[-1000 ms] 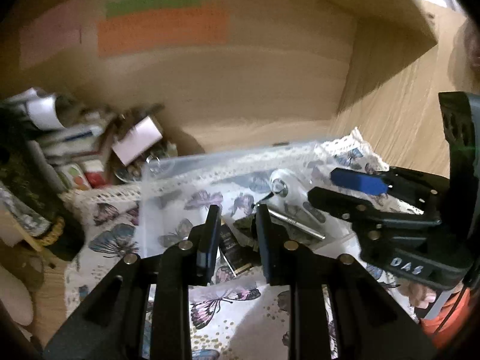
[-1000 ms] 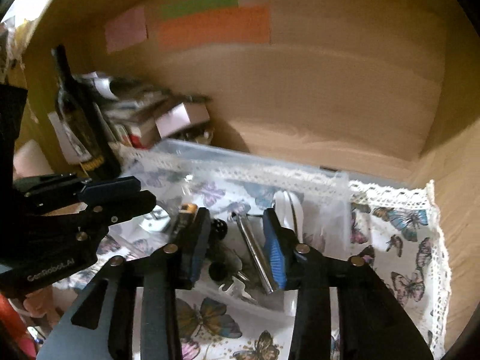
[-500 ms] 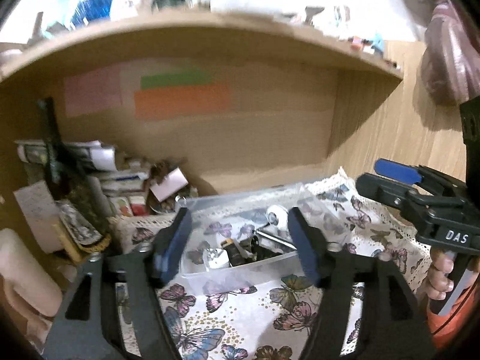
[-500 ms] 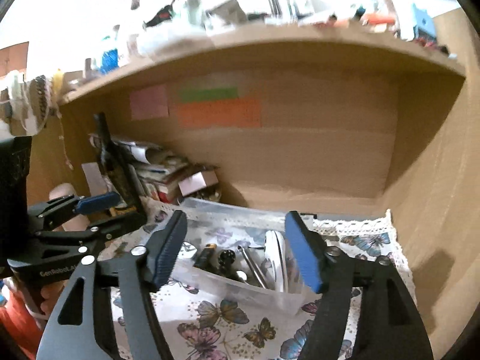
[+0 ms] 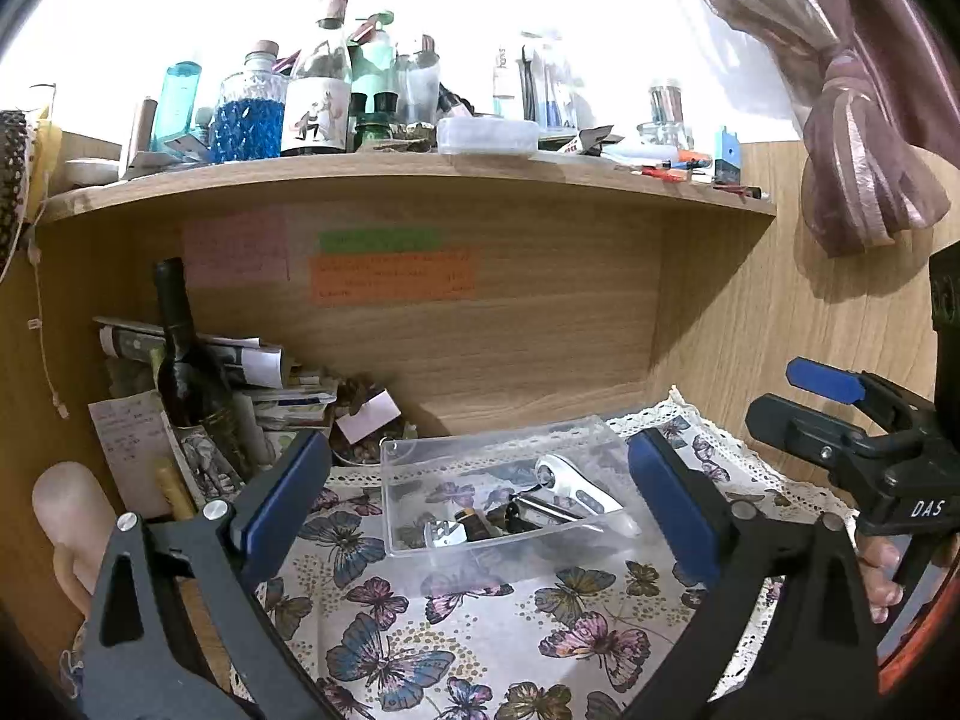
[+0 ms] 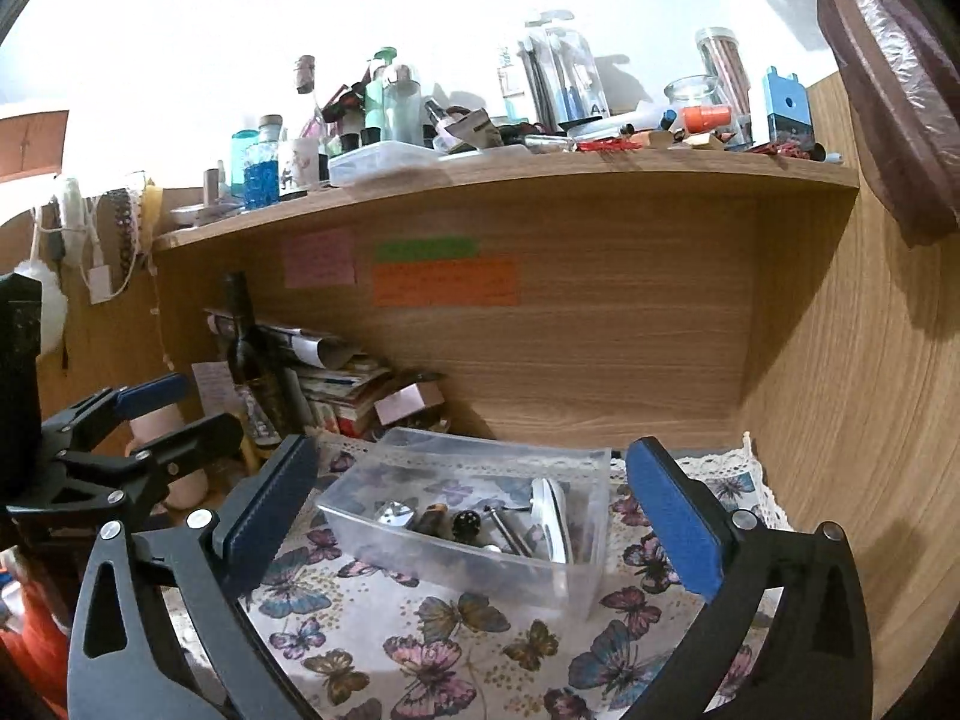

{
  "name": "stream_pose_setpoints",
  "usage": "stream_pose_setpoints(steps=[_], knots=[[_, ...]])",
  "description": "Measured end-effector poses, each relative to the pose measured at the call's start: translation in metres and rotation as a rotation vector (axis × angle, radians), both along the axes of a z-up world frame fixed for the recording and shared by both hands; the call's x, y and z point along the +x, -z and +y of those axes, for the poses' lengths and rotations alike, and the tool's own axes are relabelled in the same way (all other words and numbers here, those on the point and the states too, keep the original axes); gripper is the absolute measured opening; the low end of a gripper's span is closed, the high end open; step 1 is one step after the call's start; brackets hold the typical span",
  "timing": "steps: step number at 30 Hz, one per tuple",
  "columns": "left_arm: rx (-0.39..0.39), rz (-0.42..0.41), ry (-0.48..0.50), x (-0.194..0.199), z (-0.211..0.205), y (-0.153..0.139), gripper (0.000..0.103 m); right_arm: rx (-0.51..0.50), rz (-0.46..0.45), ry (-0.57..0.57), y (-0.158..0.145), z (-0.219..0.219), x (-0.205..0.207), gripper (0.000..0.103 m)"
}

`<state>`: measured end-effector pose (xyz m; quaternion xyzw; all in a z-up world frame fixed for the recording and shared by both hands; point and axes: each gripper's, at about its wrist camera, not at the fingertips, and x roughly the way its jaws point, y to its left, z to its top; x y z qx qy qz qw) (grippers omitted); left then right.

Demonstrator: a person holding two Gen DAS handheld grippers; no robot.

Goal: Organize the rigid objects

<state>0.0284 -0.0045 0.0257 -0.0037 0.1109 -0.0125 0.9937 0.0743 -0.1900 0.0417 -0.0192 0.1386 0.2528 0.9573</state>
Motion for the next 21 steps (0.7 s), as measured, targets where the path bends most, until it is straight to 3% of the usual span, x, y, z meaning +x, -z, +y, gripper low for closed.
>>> stream_pose_setpoints(steps=[21], knots=[[-0.02,0.002,0.006,-0.0031,0.0002,0.0021,0.102,-0.004,0.002,-0.005,0.0027,0.0021,-0.0064,0.103]])
